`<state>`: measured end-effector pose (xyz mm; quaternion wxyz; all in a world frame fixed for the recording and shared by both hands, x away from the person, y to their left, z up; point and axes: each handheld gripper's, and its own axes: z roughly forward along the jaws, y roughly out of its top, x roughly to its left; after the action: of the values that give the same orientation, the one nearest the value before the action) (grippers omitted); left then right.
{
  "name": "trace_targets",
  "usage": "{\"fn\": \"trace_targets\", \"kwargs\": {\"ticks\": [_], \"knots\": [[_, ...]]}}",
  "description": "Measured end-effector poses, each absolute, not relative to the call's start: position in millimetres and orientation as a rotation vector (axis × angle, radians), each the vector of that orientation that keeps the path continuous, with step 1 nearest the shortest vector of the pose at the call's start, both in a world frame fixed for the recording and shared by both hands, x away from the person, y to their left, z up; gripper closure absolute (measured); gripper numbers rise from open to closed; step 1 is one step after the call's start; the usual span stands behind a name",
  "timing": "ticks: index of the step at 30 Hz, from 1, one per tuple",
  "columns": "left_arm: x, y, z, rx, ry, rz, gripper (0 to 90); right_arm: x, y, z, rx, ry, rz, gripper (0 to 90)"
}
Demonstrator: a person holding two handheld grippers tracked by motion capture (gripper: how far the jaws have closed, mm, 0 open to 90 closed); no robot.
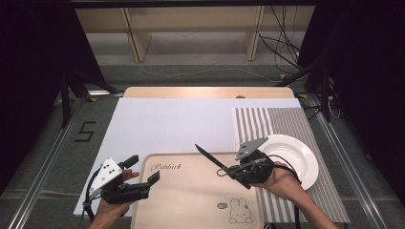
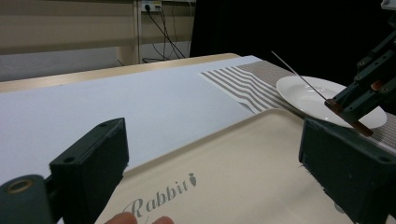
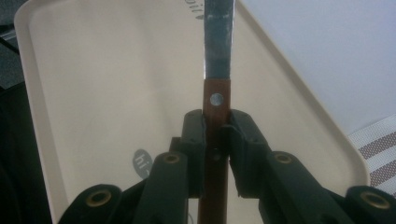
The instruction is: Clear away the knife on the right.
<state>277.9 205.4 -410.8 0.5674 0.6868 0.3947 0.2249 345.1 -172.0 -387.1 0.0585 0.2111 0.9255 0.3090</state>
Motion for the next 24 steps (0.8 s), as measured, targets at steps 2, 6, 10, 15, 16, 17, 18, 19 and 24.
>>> {"fn": "trace_targets", "kwargs": {"ticks": [2,6,10,15,16,17,18,19,24], "knots": [[278,206,-411,1.615,0.929,0.531,8.0,343,-171,-386,0.637,2.812,0.944,77.5],[278,206,-411,1.613,0.931,0.533,8.0,340,-171,-387,0.643,2.827,0.949,77.6],[278,206,-411,1.617,0.932,0.534,8.0,330,-172,-396,0.655,2.873,0.927,77.6],[279,205,-412,1.62,0.932,0.532,8.0,323,-177,-408,0.695,2.888,0.93,77.6],[279,204,-412,1.621,0.93,0.532,8.0,322,-177,-411,0.696,2.893,0.918,77.6],[279,204,-412,1.621,0.93,0.532,8.0,322,-177,-411,0.696,2.893,0.918,77.6],[278,204,-412,1.62,0.928,0.534,8.0,320,-177,-415,0.693,2.907,0.916,77.6],[278,205,-411,1.619,0.928,0.535,8.0,319,-176,-416,0.691,2.913,0.907,77.6],[278,207,-411,1.614,0.931,0.536,8.0,313,-167,-421,0.677,2.953,0.897,77.5]]}}
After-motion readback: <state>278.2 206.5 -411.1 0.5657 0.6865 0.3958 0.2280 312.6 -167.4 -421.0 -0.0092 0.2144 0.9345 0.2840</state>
